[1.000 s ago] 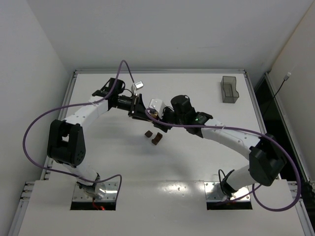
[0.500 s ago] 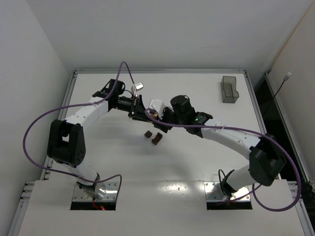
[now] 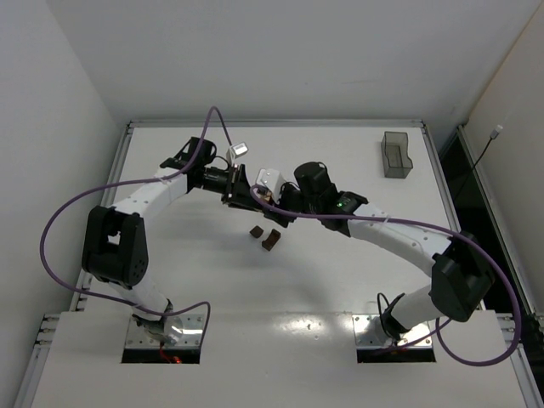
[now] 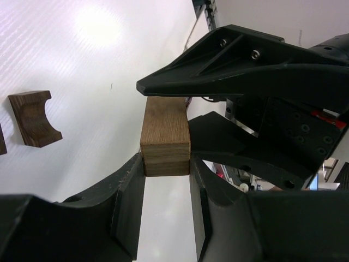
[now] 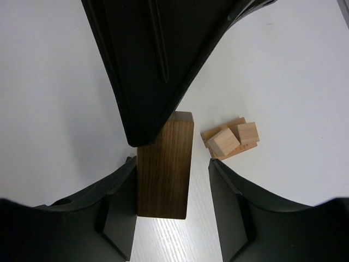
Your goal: Build the wood block tower
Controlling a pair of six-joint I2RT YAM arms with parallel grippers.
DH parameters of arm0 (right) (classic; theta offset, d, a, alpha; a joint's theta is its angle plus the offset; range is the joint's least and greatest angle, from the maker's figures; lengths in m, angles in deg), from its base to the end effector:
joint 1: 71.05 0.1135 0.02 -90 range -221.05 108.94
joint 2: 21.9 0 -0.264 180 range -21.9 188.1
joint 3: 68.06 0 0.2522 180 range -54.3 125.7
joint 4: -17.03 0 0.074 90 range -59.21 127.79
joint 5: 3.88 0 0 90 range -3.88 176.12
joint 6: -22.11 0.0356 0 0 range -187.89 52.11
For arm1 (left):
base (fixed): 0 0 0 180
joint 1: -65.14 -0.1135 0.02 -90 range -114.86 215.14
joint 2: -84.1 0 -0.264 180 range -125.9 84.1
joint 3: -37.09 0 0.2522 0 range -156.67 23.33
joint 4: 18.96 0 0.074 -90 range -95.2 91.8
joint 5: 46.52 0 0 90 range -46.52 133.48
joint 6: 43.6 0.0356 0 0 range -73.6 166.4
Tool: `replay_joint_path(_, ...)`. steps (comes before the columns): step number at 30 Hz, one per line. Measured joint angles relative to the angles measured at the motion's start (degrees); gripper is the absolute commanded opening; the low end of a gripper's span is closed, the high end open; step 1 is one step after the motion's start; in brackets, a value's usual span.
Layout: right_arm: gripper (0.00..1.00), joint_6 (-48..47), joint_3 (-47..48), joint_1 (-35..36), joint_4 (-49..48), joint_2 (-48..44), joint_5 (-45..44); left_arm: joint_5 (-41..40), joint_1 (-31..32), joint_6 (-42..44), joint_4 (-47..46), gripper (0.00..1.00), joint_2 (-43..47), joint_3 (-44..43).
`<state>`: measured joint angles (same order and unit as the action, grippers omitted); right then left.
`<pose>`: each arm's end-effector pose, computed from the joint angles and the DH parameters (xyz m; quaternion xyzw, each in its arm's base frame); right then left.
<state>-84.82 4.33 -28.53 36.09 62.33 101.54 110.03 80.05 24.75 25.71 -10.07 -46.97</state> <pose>0.2392 0.2322 0.2688 -0.4849 0.7158 0.2220 0.4507 0.3185 -0.1186 0.2605 0.1189 0.8052 -0.5759 0.0761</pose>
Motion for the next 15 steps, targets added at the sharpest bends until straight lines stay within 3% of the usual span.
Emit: replay_joint_path(15, 0.43, 0.4, 1.6, 1.1, 0.8, 0.0, 0.9, -0.8, 0.0, 0.4, 0.2, 0.0, -0.7, 0.1)
